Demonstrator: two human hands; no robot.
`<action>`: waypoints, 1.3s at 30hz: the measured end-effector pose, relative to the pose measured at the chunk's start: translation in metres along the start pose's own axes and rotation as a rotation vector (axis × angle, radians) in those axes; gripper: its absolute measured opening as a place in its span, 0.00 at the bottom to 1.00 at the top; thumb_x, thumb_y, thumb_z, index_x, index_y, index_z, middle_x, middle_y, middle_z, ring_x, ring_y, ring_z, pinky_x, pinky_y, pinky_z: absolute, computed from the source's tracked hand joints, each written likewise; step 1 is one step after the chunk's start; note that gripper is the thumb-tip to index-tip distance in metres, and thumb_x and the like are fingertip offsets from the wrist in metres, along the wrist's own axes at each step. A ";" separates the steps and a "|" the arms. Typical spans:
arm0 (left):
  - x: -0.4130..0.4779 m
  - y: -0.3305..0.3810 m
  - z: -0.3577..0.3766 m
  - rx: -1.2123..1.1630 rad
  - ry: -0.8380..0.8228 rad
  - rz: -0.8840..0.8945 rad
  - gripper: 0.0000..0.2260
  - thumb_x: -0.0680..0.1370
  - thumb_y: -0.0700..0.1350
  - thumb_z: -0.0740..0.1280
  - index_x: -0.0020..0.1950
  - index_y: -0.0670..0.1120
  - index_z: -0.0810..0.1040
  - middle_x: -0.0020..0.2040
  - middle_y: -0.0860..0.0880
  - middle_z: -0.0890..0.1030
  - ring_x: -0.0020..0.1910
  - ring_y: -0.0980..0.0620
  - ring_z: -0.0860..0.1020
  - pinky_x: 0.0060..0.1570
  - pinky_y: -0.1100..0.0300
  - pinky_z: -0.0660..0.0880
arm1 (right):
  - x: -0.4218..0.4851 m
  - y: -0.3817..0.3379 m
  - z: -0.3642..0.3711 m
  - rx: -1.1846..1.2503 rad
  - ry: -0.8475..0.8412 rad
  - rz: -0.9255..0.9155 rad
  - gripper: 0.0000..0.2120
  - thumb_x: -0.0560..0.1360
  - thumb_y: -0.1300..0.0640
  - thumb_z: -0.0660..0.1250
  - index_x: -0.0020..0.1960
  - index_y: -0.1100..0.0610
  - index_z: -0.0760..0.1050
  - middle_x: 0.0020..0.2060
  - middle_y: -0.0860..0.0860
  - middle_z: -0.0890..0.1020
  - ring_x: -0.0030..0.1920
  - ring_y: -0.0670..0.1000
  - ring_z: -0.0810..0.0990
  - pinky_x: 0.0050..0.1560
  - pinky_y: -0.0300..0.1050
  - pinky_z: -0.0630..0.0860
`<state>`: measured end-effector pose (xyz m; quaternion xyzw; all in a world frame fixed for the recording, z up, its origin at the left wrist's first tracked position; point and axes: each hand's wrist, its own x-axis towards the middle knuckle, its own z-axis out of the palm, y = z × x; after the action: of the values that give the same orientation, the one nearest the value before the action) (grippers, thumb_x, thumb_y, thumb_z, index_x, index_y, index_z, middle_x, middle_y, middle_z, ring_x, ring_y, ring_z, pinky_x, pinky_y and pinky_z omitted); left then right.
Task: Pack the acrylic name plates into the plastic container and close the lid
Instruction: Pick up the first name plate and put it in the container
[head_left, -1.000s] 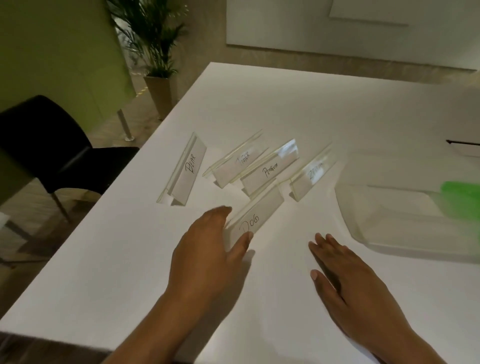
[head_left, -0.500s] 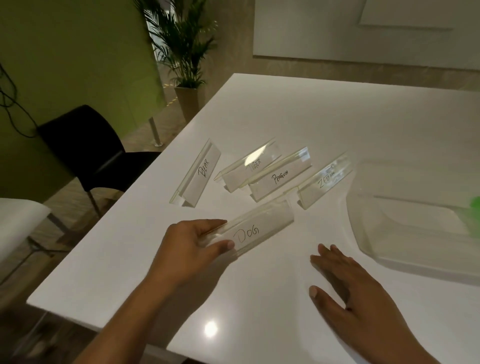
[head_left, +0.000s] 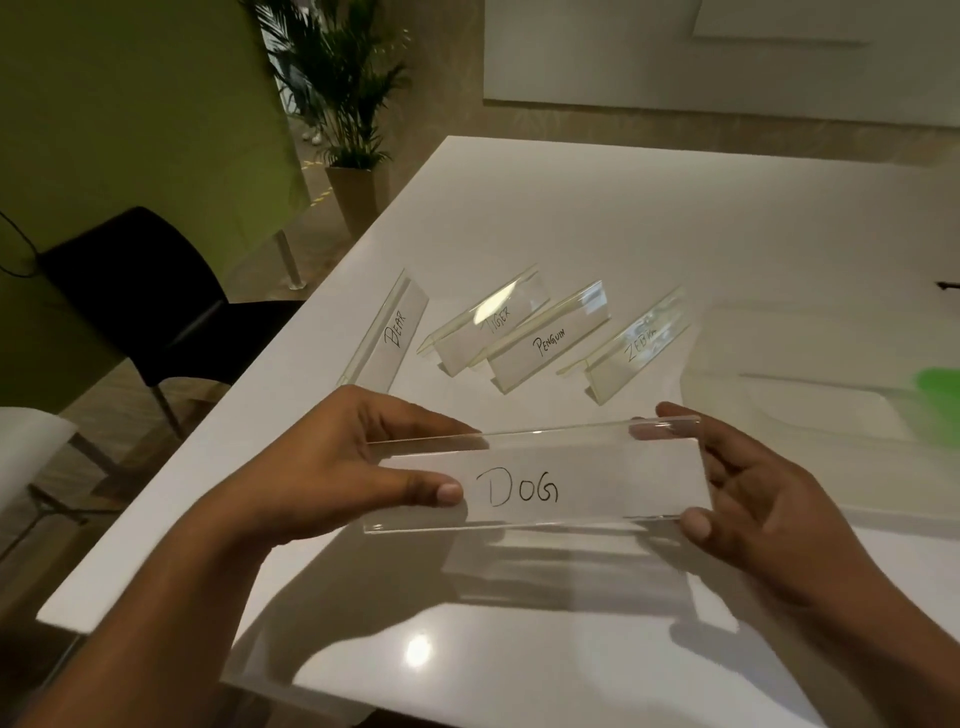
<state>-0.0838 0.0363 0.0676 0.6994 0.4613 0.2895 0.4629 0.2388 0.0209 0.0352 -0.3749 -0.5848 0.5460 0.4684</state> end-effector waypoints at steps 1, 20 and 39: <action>0.003 0.003 0.002 -0.008 -0.021 0.015 0.17 0.65 0.56 0.78 0.53 0.59 0.86 0.51 0.58 0.87 0.51 0.55 0.84 0.42 0.62 0.82 | -0.001 -0.003 -0.001 -0.029 -0.009 -0.025 0.31 0.60 0.63 0.77 0.63 0.62 0.76 0.62 0.47 0.81 0.60 0.46 0.80 0.49 0.34 0.78; 0.033 0.015 0.078 -0.770 0.169 0.142 0.32 0.59 0.57 0.82 0.61 0.52 0.81 0.59 0.42 0.84 0.59 0.40 0.81 0.55 0.51 0.79 | -0.023 -0.023 -0.021 0.275 0.279 -0.097 0.31 0.55 0.46 0.84 0.54 0.56 0.83 0.50 0.56 0.86 0.53 0.55 0.84 0.53 0.44 0.80; 0.035 0.023 0.087 -0.748 0.242 0.143 0.26 0.58 0.56 0.83 0.54 0.56 0.84 0.53 0.45 0.86 0.53 0.44 0.84 0.49 0.60 0.80 | -0.028 -0.029 -0.039 0.182 0.297 -0.055 0.36 0.53 0.42 0.84 0.58 0.55 0.80 0.54 0.56 0.85 0.54 0.57 0.83 0.51 0.48 0.81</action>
<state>0.0115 0.0317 0.0525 0.4737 0.3255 0.5492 0.6066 0.2861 0.0019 0.0590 -0.3913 -0.4675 0.5223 0.5963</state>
